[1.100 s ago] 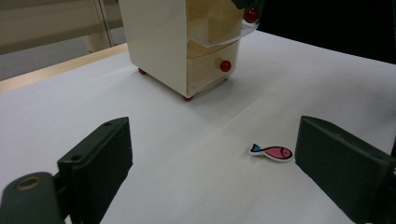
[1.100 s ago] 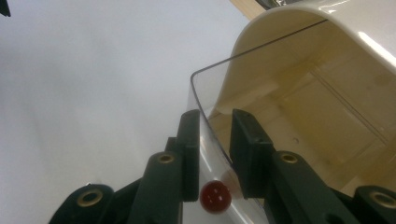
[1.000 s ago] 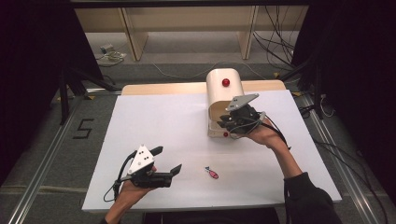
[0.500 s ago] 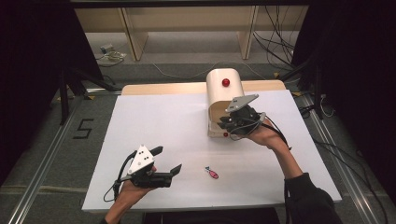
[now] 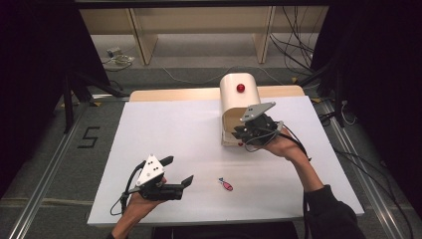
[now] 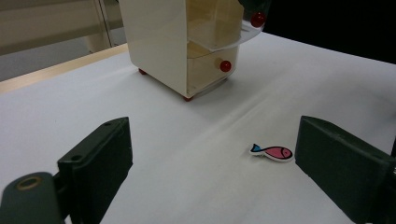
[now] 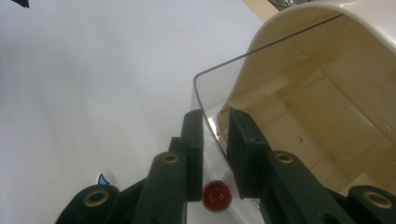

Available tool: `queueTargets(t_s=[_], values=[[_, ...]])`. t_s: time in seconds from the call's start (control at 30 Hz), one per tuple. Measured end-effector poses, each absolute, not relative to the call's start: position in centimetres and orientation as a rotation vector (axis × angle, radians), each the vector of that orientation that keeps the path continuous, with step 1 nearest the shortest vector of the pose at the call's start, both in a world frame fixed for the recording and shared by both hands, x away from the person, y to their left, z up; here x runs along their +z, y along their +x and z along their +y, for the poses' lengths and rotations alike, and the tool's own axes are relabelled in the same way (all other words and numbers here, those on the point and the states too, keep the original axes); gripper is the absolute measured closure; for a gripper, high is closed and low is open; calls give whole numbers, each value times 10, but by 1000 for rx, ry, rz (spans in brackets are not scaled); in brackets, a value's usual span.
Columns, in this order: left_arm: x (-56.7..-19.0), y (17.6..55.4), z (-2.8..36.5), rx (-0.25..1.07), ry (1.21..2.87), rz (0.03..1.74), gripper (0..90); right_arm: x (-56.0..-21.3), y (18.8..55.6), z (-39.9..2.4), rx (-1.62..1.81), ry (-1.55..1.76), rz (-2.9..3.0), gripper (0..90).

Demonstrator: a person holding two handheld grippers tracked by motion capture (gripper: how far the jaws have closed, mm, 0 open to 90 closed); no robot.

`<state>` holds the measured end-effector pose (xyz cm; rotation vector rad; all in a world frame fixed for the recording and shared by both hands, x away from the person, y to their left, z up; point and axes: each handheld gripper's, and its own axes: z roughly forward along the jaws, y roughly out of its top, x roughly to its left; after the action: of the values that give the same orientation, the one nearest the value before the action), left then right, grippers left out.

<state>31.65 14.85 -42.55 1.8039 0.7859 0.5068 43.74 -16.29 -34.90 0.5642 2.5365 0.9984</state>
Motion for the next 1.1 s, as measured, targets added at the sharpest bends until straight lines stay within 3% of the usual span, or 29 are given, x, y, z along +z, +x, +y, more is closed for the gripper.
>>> queueTargets(t_s=[1.1], values=[[-425,316,149,511,1806,783,109,-349,429,-165,1019,550,2553,806]])
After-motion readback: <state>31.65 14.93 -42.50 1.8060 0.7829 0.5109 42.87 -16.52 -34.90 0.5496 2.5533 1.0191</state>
